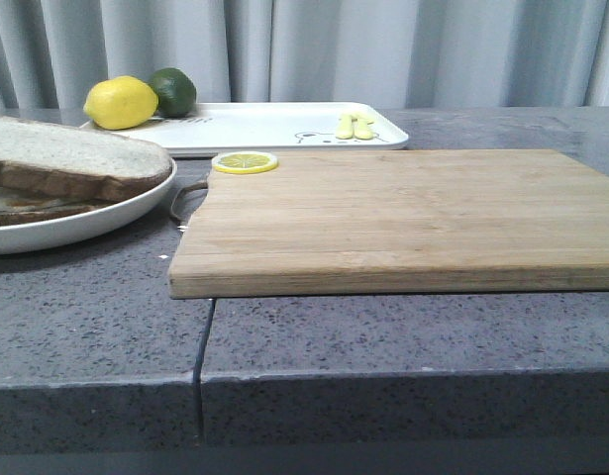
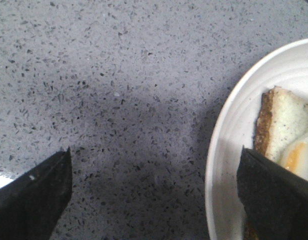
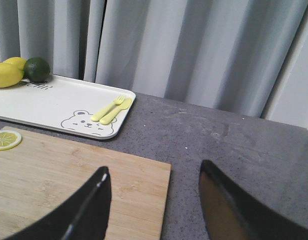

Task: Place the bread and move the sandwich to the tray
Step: 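Grasp the rim of the white sandwich plate with the left gripper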

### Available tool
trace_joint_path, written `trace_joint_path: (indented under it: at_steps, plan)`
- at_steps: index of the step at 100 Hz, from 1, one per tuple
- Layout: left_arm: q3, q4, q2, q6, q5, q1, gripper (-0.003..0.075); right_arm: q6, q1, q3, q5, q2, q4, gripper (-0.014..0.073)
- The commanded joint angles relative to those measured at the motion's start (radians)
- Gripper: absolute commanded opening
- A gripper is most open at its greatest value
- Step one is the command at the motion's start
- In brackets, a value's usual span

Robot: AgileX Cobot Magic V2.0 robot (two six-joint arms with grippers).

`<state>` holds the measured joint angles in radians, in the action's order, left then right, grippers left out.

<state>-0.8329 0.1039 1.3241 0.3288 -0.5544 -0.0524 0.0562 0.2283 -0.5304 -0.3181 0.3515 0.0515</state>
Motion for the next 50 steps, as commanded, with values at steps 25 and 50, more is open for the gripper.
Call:
trace_joint_path:
  at_steps: [25,50]
  plan:
    - [-0.03,0.012,0.028,-0.025,0.05,0.008,0.0618,-0.003,-0.007,-0.026,0.077,0.006,0.013,0.0407]
    - [-0.03,0.012,0.03,-0.025,0.075,0.008,0.0618,-0.003,-0.007,-0.026,0.077,0.006,0.013,0.0407]
